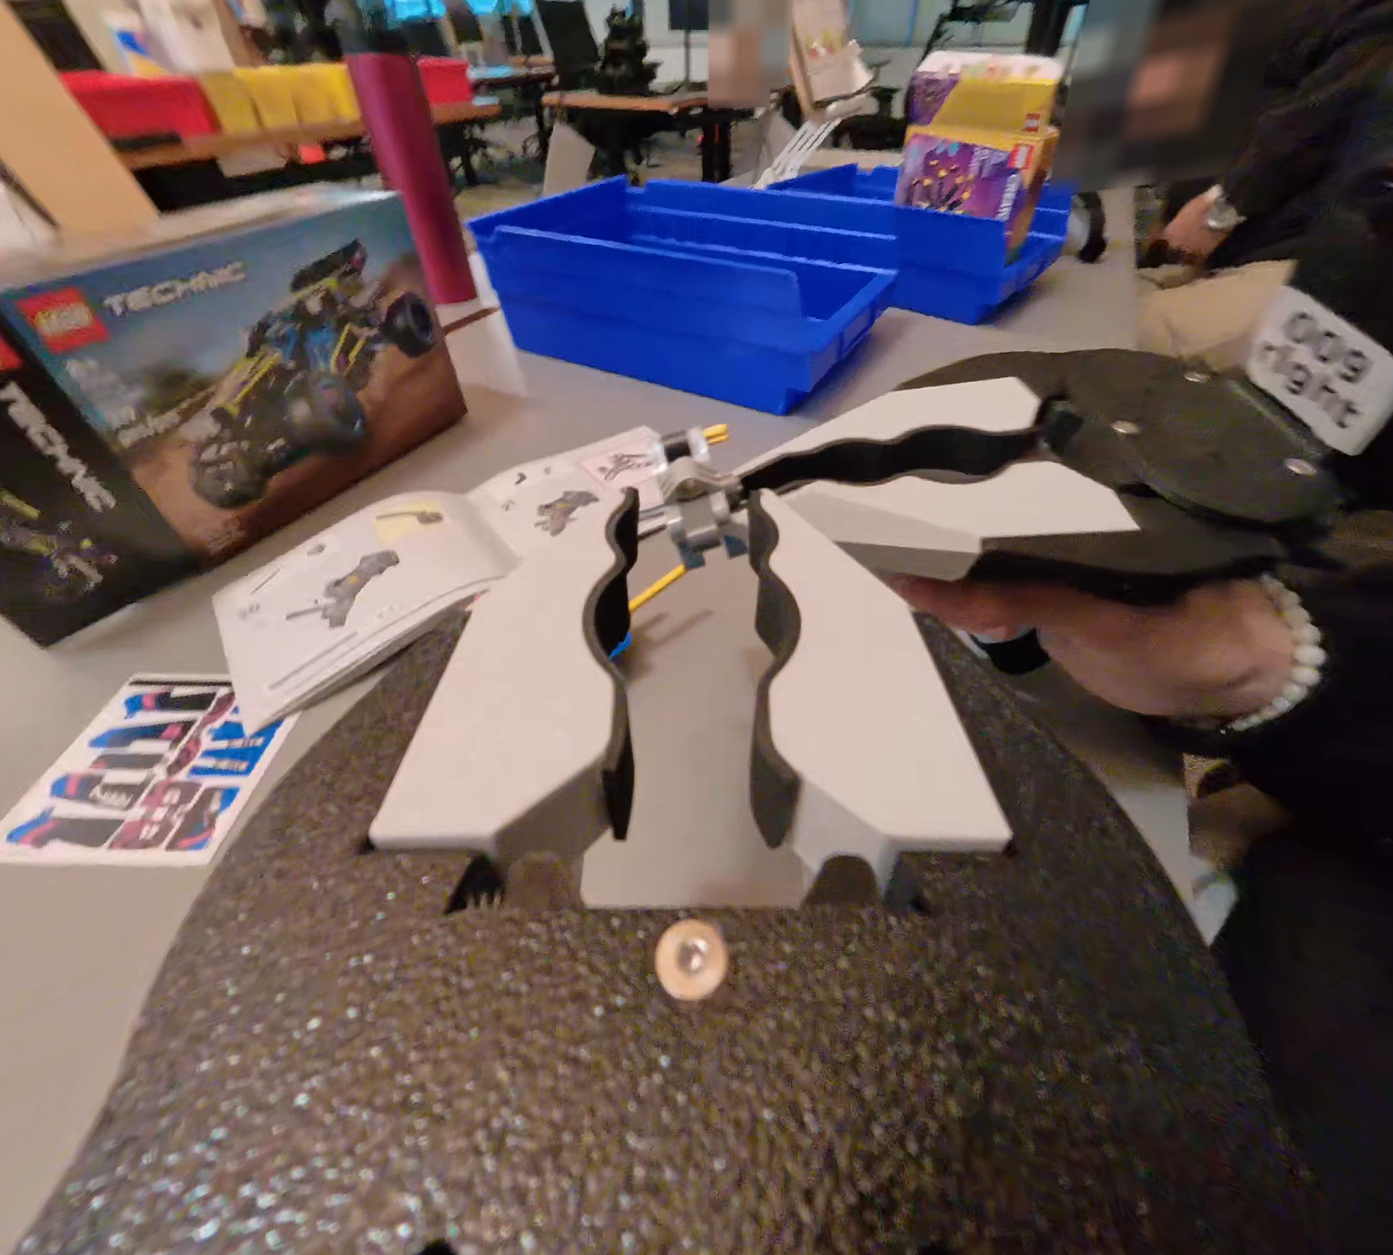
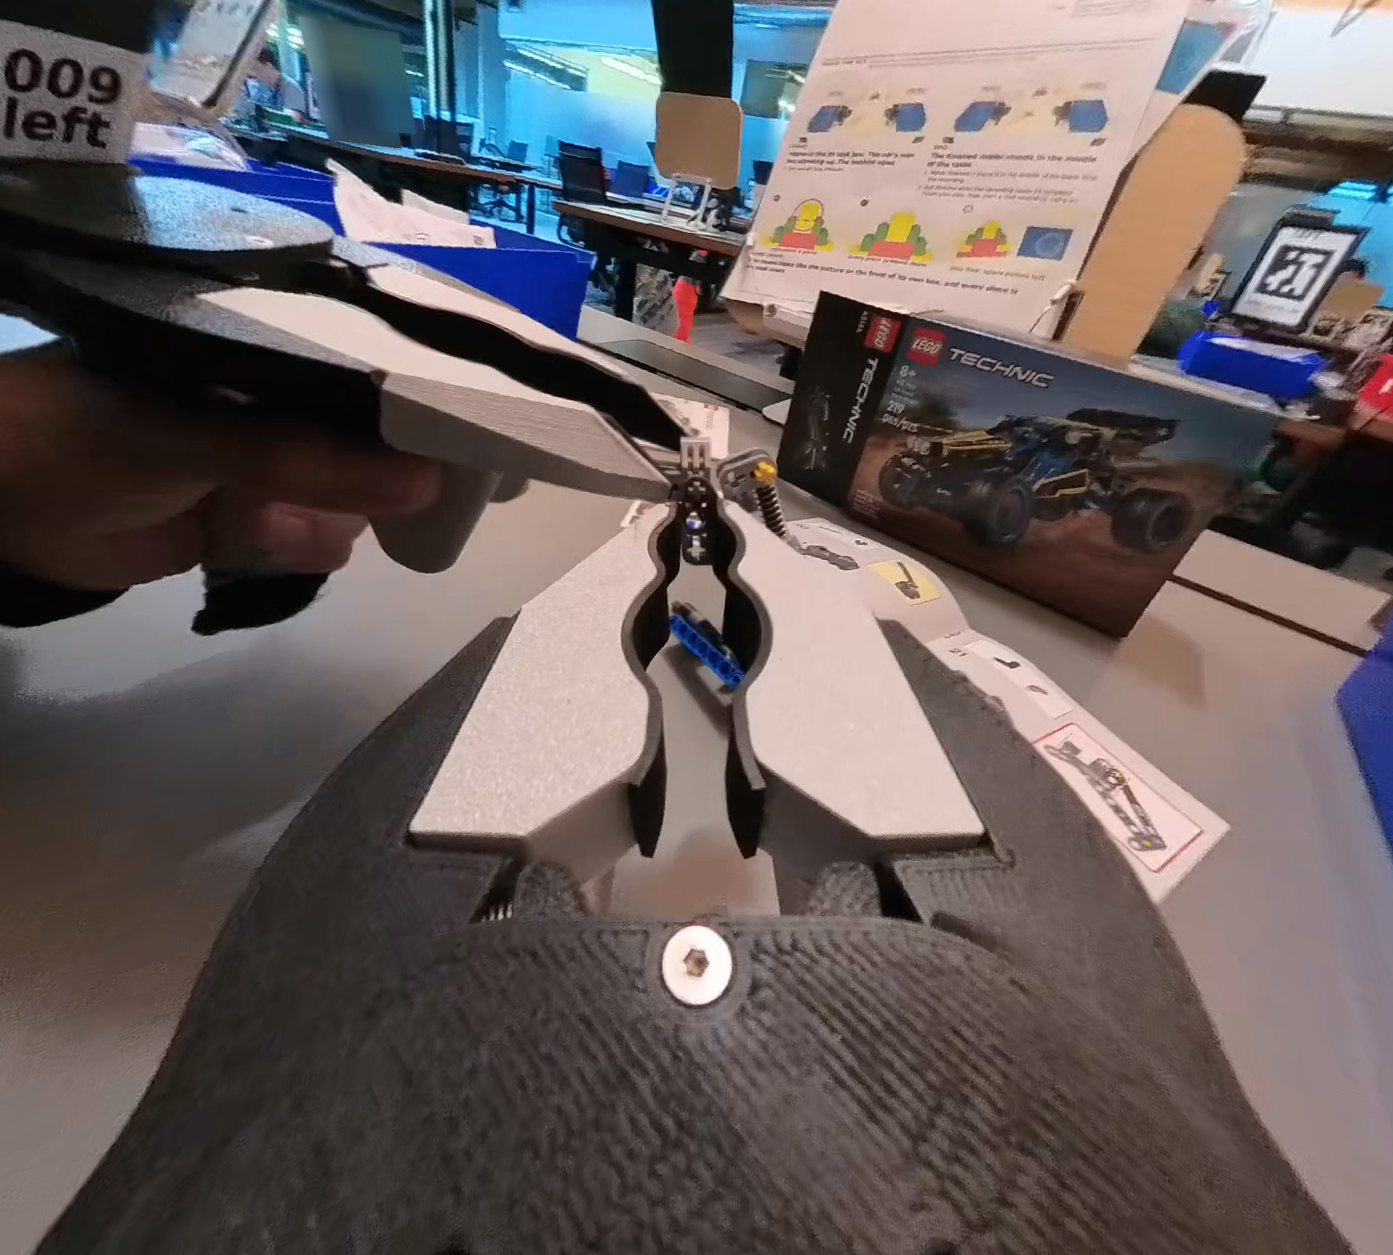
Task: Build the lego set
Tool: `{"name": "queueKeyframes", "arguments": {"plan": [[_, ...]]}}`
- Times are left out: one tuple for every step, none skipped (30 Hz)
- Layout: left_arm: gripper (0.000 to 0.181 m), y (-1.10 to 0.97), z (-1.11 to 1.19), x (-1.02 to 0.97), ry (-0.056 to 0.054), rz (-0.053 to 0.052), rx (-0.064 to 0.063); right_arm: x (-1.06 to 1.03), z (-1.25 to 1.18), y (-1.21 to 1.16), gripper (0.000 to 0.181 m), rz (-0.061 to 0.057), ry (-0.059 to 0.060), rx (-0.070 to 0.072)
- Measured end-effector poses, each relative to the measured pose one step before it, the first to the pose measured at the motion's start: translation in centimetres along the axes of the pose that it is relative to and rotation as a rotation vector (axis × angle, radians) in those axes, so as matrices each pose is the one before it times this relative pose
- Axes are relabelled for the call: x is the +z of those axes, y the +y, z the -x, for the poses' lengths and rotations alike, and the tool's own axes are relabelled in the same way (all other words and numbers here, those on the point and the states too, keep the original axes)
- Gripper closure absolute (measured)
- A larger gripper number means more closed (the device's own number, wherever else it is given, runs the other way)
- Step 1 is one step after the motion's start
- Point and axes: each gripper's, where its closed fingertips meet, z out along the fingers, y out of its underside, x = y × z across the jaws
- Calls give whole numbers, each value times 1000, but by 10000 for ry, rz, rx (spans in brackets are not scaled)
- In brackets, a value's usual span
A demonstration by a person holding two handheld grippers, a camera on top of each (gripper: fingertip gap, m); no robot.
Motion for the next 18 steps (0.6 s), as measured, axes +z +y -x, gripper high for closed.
{"name": "queueKeyframes", "arguments": {"plan": [[157,20,82,-6,-31,70,-98,-39,3,-122,177,-75,39,-40],[160,25,1,-15,-2,50,-123,3,-2,-40,177,5,12,53],[160,97,41,27,-32,66,-180,42,-86,70,176,52,79,-7],[160,101,44,29,-34,49,-204,-2,-182,-1,177,-11,161,-58],[160,86,3,25,-20,5,-186,-33,-139,-101,177,-69,136,-23],[160,69,-29,44,18,-35,-187,-12,-51,-51,177,-24,65,12],[161,29,-130,69,142,-73,-257,3,-58,0,177,-16,67,-85],[166,-126,-215,53,270,-184,-366,24,-7,96,177,41,14,-148],[166,-231,-101,10,252,-254,-420,16,144,-49,177,-27,-84,-103],[167,-43,35,7,185,-103,-295,-3,149,-85,176,-26,-51,-62],[167,157,79,48,122,80,-94,26,2,123,176,107,71,-163],[167,174,136,62,24,111,-23,59,21,201,176,112,74,-227],[168,67,106,72,-15,19,-4,57,-33,74,176,32,82,-116],[168,-22,100,67,-29,-92,42,65,-43,-2,176,-6,62,32],[168,-14,135,69,-41,-126,87,117,-64,41,177,31,25,87],[168,129,200,70,-51,-62,140,126,-45,179,177,74,11,61],[167,227,277,62,-66,36,216,115,10,303,176,88,0,78],[167,279,265,52,-56,87,254,135,47,398,177,113,-5,121]]}}
